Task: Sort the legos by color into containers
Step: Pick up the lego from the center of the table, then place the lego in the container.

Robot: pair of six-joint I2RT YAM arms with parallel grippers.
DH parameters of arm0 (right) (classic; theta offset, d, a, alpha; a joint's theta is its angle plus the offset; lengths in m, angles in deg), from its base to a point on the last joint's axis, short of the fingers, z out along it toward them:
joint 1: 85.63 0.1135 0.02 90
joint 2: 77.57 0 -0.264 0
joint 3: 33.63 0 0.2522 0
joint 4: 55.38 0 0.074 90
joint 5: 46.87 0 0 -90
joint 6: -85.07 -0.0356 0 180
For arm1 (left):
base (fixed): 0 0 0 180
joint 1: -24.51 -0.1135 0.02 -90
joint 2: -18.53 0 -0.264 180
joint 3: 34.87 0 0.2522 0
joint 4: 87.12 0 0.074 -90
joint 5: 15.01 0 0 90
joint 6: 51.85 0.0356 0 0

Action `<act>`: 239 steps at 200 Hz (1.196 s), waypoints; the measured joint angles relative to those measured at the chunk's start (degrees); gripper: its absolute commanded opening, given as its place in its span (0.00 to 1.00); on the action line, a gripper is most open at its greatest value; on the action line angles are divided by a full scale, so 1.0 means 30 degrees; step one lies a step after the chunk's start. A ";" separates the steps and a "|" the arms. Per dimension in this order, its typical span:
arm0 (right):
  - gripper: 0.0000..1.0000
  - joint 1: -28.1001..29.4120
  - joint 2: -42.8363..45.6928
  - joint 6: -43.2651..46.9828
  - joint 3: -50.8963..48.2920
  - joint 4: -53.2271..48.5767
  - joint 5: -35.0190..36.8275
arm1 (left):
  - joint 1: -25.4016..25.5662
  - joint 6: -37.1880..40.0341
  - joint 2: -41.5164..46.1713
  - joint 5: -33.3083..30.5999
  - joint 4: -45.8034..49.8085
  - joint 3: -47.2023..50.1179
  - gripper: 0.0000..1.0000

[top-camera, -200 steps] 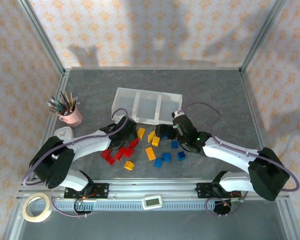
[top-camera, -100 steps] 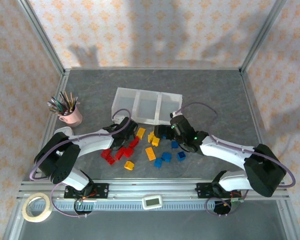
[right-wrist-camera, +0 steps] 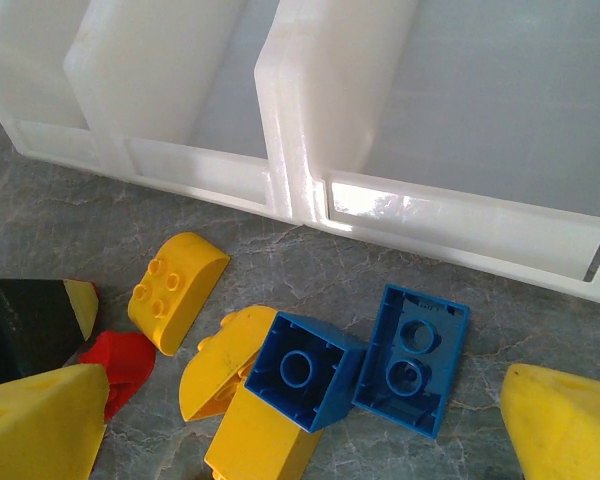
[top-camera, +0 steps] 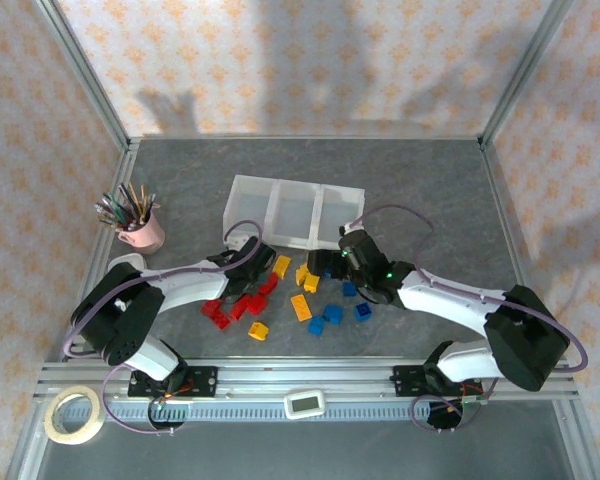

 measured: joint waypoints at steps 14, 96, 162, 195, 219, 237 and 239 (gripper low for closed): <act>1.00 0.0000 0.0000 -0.0007 0.0044 0.0007 0.0015 | 0.0000 0.0000 -0.0007 0.0000 -0.0022 0.0000 0.35; 1.00 0.0000 0.0000 -0.0211 0.1209 -0.0117 0.0102 | -0.0007 0.0328 0.2215 -0.0889 0.1158 -0.0525 0.23; 1.00 0.0000 -0.0670 -0.0597 0.2776 0.0036 0.1472 | -0.2404 0.2747 0.2994 -0.1515 0.1326 -0.4167 0.23; 1.00 0.0000 -0.1020 -0.0627 0.3038 0.0211 0.2142 | -0.3672 0.4524 0.0255 -0.1479 0.1260 -0.7278 0.23; 1.00 -0.0022 -0.1035 -0.0597 0.3038 0.0466 0.2426 | -0.4481 0.5464 -0.1807 -0.1188 0.1129 -0.8990 0.23; 1.00 -0.0058 -0.1049 -0.0488 0.3038 0.0597 0.2521 | -0.5034 0.6054 -0.3585 -0.0867 0.1115 -1.0222 0.24; 1.00 -0.0066 -0.1049 -0.0481 0.3038 0.0605 0.2514 | -0.5100 0.6120 -0.3796 -0.0845 0.1129 -1.0382 0.24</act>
